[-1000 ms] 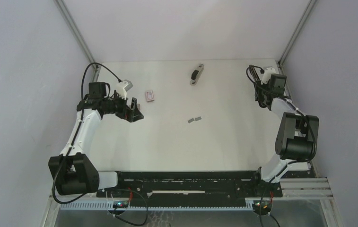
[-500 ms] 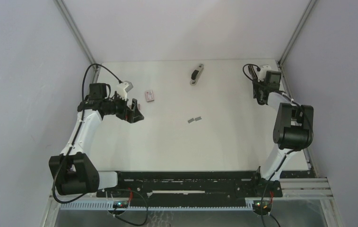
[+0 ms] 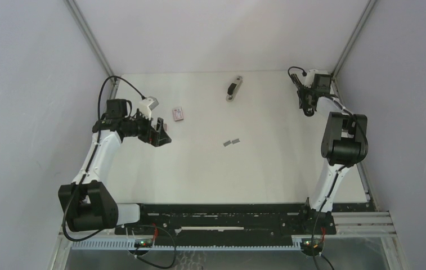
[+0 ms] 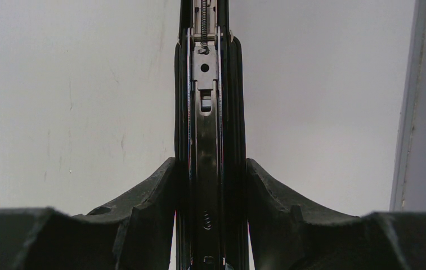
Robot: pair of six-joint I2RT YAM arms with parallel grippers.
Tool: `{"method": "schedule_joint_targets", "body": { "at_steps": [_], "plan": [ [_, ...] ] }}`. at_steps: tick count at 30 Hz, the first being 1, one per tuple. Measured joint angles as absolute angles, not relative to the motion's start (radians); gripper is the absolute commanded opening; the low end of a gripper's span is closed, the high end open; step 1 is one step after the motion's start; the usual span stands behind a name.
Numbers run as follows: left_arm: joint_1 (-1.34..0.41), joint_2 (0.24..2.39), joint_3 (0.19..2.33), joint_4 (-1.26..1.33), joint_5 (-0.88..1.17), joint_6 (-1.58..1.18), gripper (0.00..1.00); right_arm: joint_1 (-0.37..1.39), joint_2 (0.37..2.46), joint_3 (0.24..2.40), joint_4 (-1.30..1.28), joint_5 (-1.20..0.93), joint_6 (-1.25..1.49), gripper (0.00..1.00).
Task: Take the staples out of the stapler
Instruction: Place the stapler at the center of the board.
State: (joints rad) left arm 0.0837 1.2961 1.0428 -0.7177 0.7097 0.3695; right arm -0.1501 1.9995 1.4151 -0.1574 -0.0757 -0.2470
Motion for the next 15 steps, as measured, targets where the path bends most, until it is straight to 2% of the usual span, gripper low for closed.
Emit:
{"method": "schedule_joint_targets", "body": {
  "at_steps": [15],
  "plan": [
    [0.084, 1.296, 1.043, -0.717, 0.714, 0.370, 1.00, -0.157, 2.049, 1.502, -0.321, -0.088, -0.242, 0.28]
  ]
}}
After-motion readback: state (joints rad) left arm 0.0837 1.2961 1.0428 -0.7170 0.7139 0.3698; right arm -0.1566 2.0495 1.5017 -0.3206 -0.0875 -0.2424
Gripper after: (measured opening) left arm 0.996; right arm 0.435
